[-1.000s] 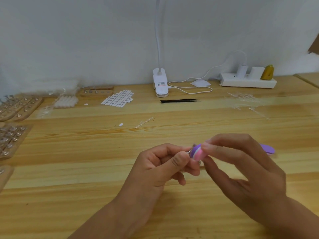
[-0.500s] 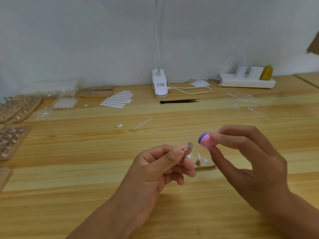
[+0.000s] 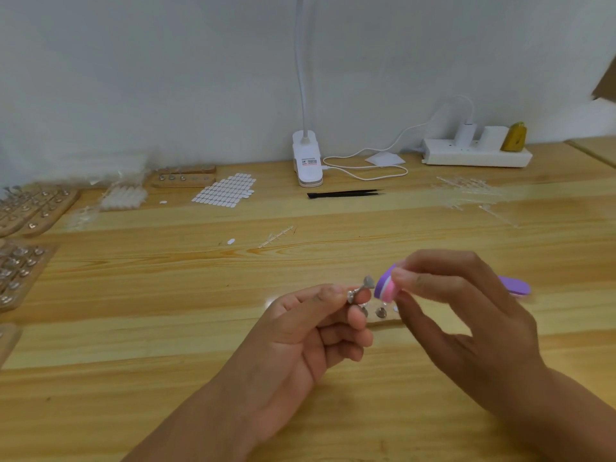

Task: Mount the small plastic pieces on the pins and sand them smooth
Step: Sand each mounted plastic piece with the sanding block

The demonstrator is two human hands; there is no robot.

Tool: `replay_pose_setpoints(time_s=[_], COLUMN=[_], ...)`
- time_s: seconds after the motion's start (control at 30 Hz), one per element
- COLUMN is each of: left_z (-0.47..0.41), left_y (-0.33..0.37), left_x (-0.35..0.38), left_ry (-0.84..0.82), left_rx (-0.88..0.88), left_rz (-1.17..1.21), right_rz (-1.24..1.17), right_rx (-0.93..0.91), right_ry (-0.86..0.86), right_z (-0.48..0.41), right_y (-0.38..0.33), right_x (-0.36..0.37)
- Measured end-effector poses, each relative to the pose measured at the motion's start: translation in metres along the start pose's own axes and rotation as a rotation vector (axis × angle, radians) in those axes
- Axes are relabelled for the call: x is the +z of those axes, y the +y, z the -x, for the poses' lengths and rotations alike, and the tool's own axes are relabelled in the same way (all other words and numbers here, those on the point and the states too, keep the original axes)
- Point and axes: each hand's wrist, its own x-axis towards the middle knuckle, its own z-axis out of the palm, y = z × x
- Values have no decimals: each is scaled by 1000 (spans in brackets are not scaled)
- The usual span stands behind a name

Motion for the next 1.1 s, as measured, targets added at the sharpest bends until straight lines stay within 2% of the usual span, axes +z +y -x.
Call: replay_pose_setpoints(time_s=[0.1,0.23,0.4,0.57,0.73,0.87,1.0,1.1], left_z=[0,-1,0,1,2,2,2,2], left_y=[0,-2,0,-1,1,0,2,1], left_x=[-1,-1,1,6,7,7,6,6], left_ry=[2,-20,2,-13,-17,-29,-18,-26], left_rx=[-8,-13,-20,-12,-20,-17,-34,-26], left_rz=[4,7,-11,-61,-33,-46,-36,-51], right_rz=[5,-6,15,-3,14,-4,38,15], right_rx=[32,-29,45,-84,0,-105,-41,-100], right_ry=[29,0,8,-43,-12,-54,-26,-9], right_z=[-2,3,-3,2,1,3,3,4], right_y=[2,-6,2,-9,4,-6,4,-4], right_x=[-2,1,-2,1,-3,2,-1,2])
